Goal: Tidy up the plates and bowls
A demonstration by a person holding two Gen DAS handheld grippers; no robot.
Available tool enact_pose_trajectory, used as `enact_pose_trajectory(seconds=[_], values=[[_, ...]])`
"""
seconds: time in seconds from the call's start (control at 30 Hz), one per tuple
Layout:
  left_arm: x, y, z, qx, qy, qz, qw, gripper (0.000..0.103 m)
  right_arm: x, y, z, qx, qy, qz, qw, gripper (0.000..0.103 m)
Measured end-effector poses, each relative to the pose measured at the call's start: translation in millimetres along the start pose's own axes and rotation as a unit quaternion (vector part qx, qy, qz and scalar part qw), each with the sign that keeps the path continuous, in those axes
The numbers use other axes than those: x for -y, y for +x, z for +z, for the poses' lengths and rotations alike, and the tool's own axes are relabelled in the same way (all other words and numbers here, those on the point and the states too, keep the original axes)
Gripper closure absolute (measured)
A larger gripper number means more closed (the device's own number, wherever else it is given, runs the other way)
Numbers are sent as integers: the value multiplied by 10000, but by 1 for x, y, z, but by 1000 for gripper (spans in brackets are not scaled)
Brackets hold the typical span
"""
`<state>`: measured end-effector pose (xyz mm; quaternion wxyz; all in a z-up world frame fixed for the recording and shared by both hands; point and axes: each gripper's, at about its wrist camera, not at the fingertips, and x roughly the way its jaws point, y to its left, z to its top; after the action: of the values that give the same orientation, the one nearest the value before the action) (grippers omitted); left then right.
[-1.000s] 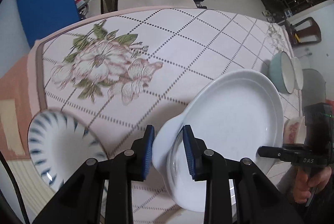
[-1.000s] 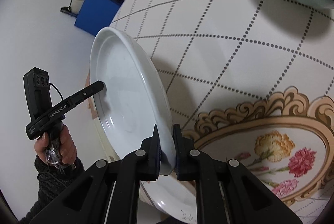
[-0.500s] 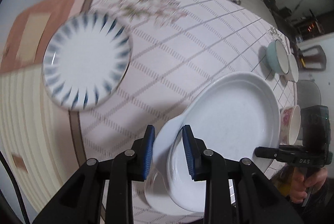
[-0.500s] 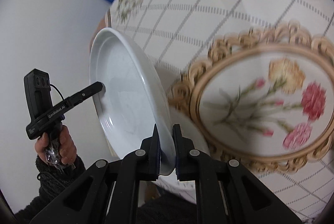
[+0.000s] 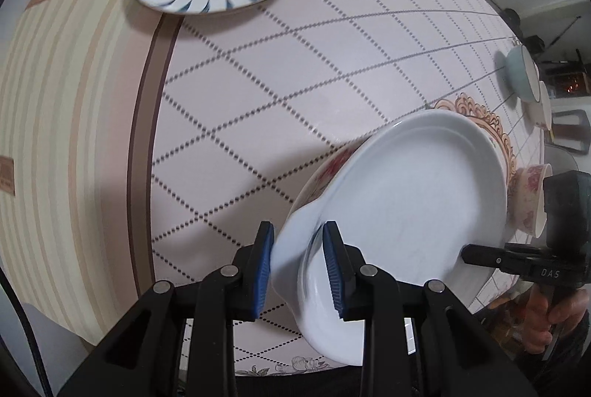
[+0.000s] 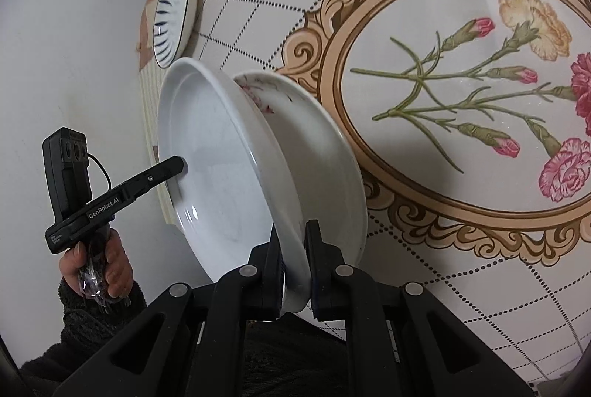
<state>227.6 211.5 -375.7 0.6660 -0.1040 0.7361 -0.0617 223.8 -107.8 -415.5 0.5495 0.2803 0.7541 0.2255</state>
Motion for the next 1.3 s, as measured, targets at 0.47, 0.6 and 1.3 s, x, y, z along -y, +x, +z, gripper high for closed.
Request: enact_pose_trajectory(seconds=[0.47,0.6,1.3], values=[[29,14,-14,-76,310,-320,9990,101,-11,38,12,-193,-131,-321,9992,92],[41,26,-19,-224,278,-496,9981,101,-11,52,13,-207,-27,-303,9993,92],[27,-1,-6,26,312,-50,9995,93,-29,56,24,-440,346,-480,9973,58]])
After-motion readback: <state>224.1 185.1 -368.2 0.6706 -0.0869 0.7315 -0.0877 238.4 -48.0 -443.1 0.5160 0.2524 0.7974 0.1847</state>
